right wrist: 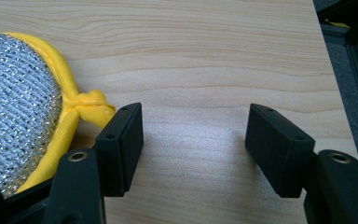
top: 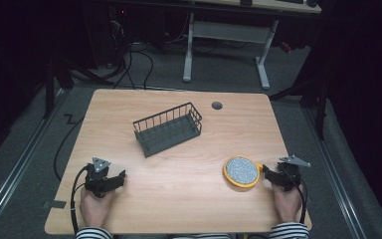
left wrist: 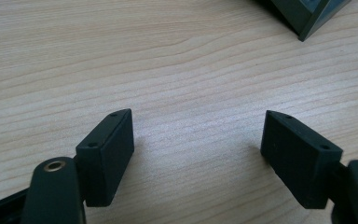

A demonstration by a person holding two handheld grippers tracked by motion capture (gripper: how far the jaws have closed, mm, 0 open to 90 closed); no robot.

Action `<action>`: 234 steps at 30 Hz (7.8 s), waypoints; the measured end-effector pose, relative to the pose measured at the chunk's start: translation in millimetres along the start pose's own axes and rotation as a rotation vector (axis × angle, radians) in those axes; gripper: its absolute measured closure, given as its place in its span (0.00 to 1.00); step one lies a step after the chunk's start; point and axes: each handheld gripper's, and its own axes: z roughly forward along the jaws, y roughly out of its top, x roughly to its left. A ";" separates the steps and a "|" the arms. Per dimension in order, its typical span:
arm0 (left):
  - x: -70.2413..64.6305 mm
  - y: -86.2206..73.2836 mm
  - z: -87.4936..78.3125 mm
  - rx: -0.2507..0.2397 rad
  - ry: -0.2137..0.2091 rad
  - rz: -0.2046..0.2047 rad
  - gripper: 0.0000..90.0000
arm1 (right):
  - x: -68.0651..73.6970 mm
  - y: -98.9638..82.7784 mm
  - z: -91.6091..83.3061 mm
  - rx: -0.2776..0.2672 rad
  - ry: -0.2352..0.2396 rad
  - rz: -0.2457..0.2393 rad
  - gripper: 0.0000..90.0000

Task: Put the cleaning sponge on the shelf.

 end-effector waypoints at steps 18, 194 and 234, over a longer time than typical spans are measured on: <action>-0.4 0.6 0.4 0.001 0.001 -0.003 0.29 | -0.5 0.1 0.0 0.000 0.003 -0.002 0.41; -50.3 89.7 -19.8 -0.096 -0.312 -0.038 0.34 | 87.5 152.9 -2.3 0.032 0.434 -0.187 0.49; -25.1 11.1 12.2 0.006 -0.025 0.024 0.26 | 30.1 54.9 10.1 0.053 0.450 -0.115 0.31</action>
